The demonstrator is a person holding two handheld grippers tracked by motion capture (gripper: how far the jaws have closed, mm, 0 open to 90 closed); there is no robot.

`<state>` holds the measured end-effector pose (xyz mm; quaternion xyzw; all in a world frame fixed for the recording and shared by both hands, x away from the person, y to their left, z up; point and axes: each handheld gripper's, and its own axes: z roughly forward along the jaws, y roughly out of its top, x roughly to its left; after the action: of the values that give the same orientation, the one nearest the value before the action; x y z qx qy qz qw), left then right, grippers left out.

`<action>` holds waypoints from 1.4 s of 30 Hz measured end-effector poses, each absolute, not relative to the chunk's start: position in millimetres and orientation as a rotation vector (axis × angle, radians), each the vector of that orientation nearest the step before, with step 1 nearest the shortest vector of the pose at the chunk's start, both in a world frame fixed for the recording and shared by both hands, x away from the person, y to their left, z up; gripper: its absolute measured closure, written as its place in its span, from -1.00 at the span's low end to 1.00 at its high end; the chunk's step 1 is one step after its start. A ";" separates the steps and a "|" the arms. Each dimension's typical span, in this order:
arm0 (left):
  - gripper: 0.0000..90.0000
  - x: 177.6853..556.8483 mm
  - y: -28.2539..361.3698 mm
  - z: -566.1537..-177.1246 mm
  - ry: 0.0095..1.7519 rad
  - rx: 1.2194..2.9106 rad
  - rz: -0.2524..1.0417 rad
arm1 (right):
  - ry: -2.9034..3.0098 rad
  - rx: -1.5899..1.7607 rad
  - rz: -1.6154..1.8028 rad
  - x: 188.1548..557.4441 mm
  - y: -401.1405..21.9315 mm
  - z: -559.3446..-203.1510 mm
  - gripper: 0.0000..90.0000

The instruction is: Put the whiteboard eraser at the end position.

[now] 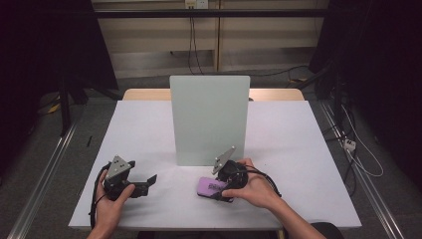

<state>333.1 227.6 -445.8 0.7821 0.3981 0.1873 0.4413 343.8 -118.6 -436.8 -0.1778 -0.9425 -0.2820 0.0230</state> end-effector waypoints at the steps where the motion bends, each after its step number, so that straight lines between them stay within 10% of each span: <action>1: -0.87 333.2 227.4 -445.8 0.987 1.943 0.463 | -2.921 -0.555 -0.875 343.0 -118.8 -436.8 -0.10; 22: -0.87 334.8 226.5 -445.6 0.976 1.948 0.460 | -2.876 -0.683 -1.001 345.3 -122.5 -437.1 -0.83; 42: -0.87 335.4 225.9 -445.0 0.969 1.953 0.462 | -2.877 -0.942 -1.194 344.3 -143.9 -424.8 -0.77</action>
<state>335.4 225.9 -445.0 0.7865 0.3903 0.1861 0.4410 344.3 -143.9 -424.8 -0.2891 -0.8826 -0.3664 -0.0562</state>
